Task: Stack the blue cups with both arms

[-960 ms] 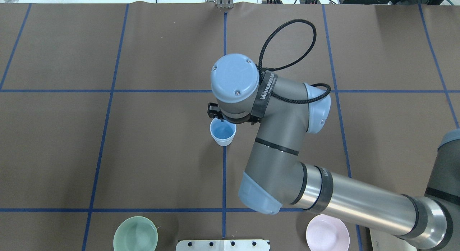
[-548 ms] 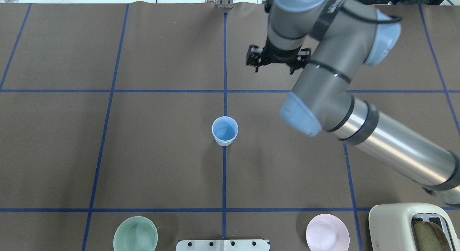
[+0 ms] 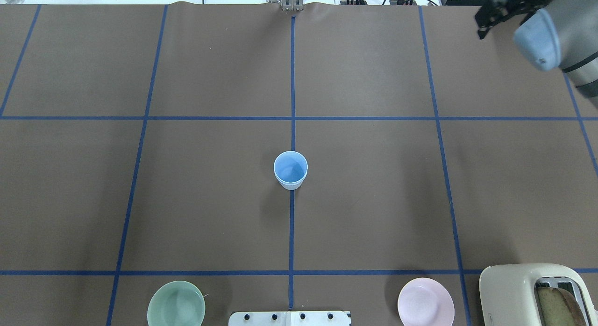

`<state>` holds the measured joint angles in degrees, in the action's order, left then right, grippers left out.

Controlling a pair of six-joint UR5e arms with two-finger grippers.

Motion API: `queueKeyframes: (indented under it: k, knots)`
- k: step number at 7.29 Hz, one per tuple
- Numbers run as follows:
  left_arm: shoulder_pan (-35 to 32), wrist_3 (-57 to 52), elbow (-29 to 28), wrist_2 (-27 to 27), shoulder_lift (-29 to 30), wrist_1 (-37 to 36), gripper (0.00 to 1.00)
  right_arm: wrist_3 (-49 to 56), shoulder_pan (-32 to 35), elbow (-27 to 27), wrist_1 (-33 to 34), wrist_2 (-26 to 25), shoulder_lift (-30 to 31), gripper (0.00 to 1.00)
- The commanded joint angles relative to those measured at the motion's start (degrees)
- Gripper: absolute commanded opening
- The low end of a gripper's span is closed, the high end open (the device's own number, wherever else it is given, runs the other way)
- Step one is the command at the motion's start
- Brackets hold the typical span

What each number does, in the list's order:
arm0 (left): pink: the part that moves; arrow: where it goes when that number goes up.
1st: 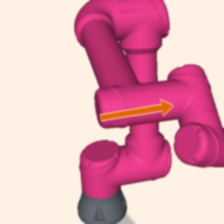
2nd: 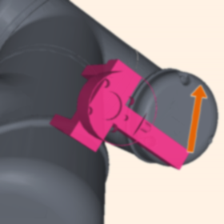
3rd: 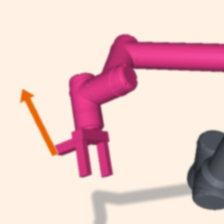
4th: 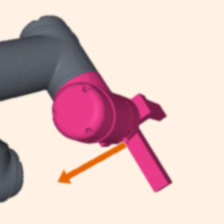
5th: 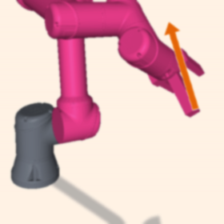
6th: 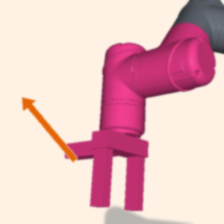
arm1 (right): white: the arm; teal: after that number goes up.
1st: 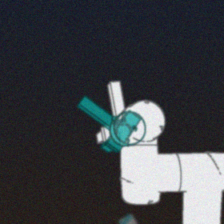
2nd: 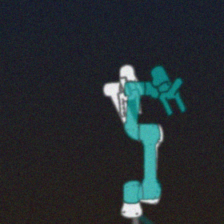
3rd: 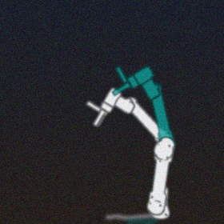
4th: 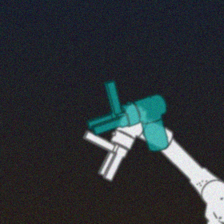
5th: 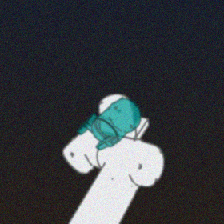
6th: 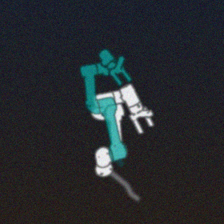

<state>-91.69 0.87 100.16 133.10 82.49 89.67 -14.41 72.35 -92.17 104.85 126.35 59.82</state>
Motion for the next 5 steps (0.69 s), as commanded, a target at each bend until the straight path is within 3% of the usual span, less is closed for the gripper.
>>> queueKeyframes:
  k: [1,4,5]
  knots:
    - [0.37,-0.17,0.04,-0.2,-0.14,1.56,0.99,14.98,9.53,0.68,-0.35,1.18,11.14,1.0]
    - [0.46,-0.17,-0.05,-0.21,-0.22,1.74,0.99,19.16,12.99,0.15,-8.83,0.74,27.75,1.0]
    - [0.46,-0.25,-0.23,-0.21,-0.23,1.74,0.99,19.07,14.29,0.15,-11.23,0.74,29.89,1.0]
